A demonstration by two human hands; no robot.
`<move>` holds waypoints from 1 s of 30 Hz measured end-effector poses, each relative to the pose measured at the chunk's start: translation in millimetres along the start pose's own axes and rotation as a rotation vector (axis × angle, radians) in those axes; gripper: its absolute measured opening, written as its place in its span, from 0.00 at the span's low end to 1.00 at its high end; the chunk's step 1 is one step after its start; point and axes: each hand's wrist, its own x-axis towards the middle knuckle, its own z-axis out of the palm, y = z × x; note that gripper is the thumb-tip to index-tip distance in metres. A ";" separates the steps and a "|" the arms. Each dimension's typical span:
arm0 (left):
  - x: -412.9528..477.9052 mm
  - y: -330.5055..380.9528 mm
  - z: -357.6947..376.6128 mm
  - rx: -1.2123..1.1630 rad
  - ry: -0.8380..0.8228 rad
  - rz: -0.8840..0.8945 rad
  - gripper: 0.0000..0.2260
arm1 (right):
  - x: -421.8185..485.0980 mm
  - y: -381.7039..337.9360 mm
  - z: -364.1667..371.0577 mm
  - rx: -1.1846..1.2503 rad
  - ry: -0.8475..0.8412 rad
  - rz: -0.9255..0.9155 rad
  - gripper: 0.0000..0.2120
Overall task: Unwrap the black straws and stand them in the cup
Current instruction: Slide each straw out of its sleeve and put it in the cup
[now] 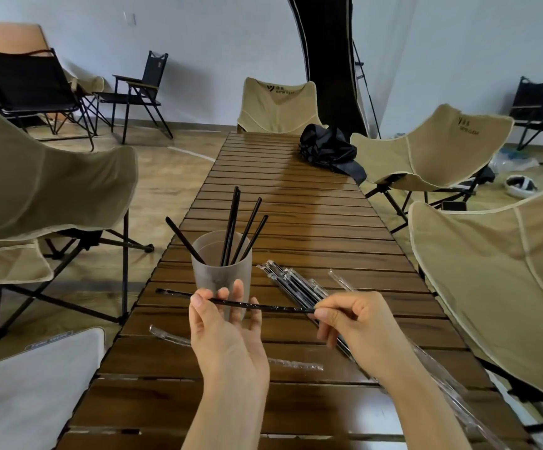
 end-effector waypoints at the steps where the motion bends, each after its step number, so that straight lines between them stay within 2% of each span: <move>1: 1.2 1.1 -0.2 0.011 0.000 -0.005 0.13 | 0.5 0.3 -0.1 0.003 -0.005 -0.002 0.10; 6: 8.2 10.5 -4.4 0.125 0.009 0.017 0.08 | 1.1 4.3 -11.2 0.004 -0.005 -0.029 0.12; 15: -1.7 13.8 1.3 0.149 0.002 0.088 0.11 | 2.4 7.2 -12.0 0.016 -0.009 -0.028 0.12; 25: -12.0 1.6 7.4 0.242 0.132 0.096 0.10 | 4.1 7.9 -8.6 0.004 0.030 -0.033 0.11; 30: -21.1 -3.3 10.5 0.266 0.190 0.044 0.10 | 4.2 12.7 -12.7 0.035 0.073 -0.043 0.13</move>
